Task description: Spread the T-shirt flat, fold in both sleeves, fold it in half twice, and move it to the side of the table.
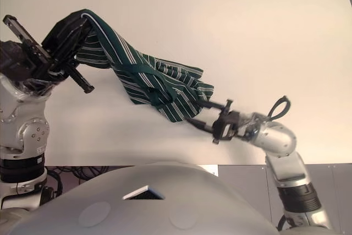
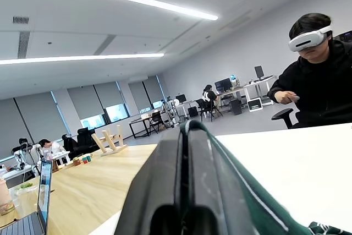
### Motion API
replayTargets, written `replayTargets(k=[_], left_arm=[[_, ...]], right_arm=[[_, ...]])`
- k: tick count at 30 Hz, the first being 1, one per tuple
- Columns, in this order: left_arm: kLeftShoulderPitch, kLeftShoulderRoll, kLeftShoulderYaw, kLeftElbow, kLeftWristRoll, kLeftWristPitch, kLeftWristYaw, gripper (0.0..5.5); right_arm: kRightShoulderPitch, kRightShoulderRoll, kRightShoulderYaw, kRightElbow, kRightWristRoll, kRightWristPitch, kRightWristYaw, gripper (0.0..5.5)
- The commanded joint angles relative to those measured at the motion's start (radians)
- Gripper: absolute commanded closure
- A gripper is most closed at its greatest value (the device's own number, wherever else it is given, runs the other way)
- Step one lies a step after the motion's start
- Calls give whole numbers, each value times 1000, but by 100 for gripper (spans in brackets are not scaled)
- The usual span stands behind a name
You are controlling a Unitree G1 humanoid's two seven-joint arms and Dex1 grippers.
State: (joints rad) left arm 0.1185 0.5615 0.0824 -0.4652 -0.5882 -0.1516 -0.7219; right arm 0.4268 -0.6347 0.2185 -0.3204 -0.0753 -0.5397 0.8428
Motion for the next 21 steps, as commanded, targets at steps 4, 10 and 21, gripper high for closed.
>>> replayTargets(k=[4, 10, 21], left_arm=[[7, -13, 18, -3, 25, 35, 5, 550], [4, -23, 20, -20, 22, 56, 7, 550], [-16, -41, 23, -49, 22, 97, 24, 550]], right_arm=[[-55, -16, 37, 132, -282, -155, -125, 341], [-128, 25, 72, 208, -453, -43, -233, 341], [-148, -38, 110, 178, -463, 3, -228, 469]])
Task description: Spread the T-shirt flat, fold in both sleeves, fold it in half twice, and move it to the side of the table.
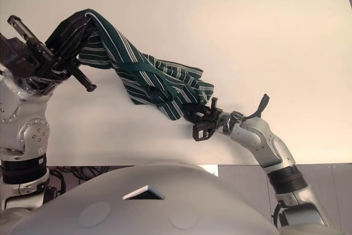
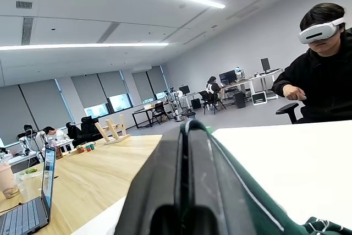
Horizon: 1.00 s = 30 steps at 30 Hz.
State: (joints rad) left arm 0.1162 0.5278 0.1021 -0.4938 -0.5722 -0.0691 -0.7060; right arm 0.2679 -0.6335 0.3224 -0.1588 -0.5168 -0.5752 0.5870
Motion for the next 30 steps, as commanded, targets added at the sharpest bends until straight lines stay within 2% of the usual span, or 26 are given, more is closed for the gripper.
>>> replayTargets(k=[1, 5, 9, 11, 16, 19, 22, 26, 30], left_arm=[[-15, -10, 3, -23, 7, 17, 11, 550], [-18, -17, 1, -33, 12, 31, 20, 550], [-28, -22, 2, -39, 17, 45, 30, 550], [-38, -22, 8, -30, 27, 45, 36, 550], [-99, -1, 39, 41, 114, -5, 39, 550], [-174, 35, 24, 138, 260, -81, 34, 550], [-309, 61, 1, 277, 352, -138, 21, 550], [-514, 67, -35, 471, 423, -203, 6, 550], [-739, 70, -79, 691, 516, -285, 11, 550]], right_arm=[[11, -44, 6, 15, -15, 37, 24, 491], [15, -53, 4, 13, 4, 32, 13, 549], [15, -48, -18, 14, 58, 30, 1, 549], [26, -44, -39, -17, 179, 52, 27, 549], [15, -82, -199, -222, 865, 263, 169, 549], [-81, -104, -298, -242, 1123, 377, 215, 549], [-187, -99, -372, -201, 1281, 485, 251, 549], [-371, -69, -397, -95, 1356, 625, 264, 549], [-627, -27, -358, 123, 1191, 664, 207, 549]])
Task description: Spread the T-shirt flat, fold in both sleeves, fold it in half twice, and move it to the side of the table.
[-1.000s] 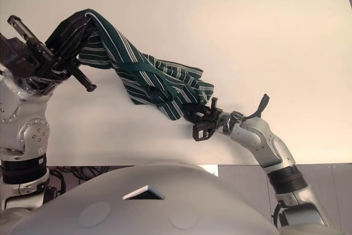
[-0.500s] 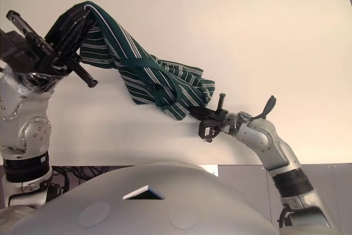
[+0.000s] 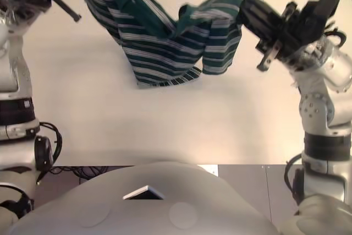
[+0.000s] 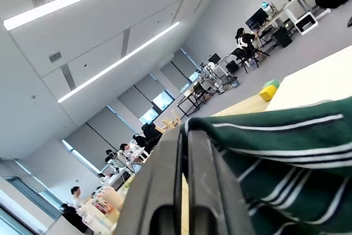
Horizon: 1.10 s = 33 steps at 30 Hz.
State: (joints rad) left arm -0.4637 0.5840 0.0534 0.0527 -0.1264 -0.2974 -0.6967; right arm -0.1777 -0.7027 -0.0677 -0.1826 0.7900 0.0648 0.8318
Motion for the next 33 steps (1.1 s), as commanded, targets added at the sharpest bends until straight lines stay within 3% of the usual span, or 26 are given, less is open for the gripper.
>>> replayTargets(k=[1, 5, 9, 16, 26, 33], left_arm=[[-218, 17, -44, 207, 102, -81, 8, 550], [-466, 29, -132, 537, 303, -224, 92, 550], [-685, 38, -245, 840, 533, -310, 287, 550], [-976, -47, -341, 1165, 674, -234, 498, 550], [-1125, -69, -363, 1255, 695, -169, 598, 550], [-1052, -61, -359, 1235, 655, -288, 492, 550]], right_arm=[[-249, 51, 47, 208, -167, 25, -48, 549], [-539, 96, 81, 506, -370, 18, -141, 549], [-784, 129, 86, 815, -511, -56, -194, 549], [-1113, 144, 30, 1242, -613, -168, -266, 549], [-1253, 141, -26, 1379, -675, -256, -313, 549], [-1181, 136, -40, 1316, -670, -315, -209, 549]])
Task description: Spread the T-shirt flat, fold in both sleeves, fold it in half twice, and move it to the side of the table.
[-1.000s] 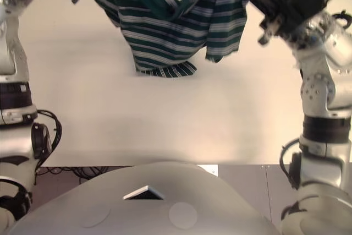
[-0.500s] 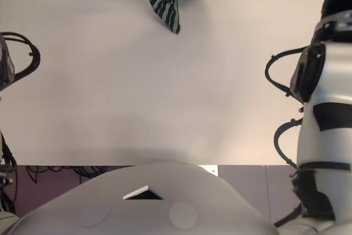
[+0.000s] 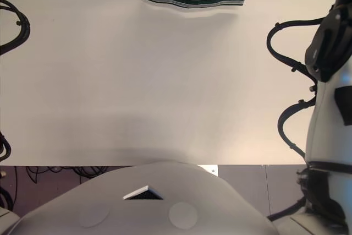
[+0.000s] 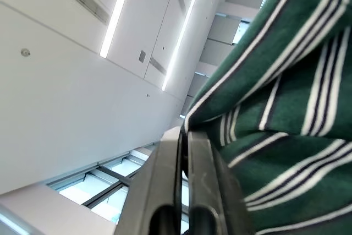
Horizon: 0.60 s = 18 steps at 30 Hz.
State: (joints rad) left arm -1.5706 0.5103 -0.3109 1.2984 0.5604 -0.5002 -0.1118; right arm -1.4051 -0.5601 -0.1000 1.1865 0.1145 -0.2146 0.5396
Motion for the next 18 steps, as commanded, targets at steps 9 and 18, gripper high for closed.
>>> replayTargets(k=[9, 18], left_arm=[[1178, 454, 157, -1389, -1277, 320, -1200, 550], [1769, 493, 114, -1569, -692, 79, -1003, 550]], right_arm=[[1151, -189, -170, -1275, 662, 441, 777, 549], [1880, -203, -79, -1354, 235, 84, 902, 549]])
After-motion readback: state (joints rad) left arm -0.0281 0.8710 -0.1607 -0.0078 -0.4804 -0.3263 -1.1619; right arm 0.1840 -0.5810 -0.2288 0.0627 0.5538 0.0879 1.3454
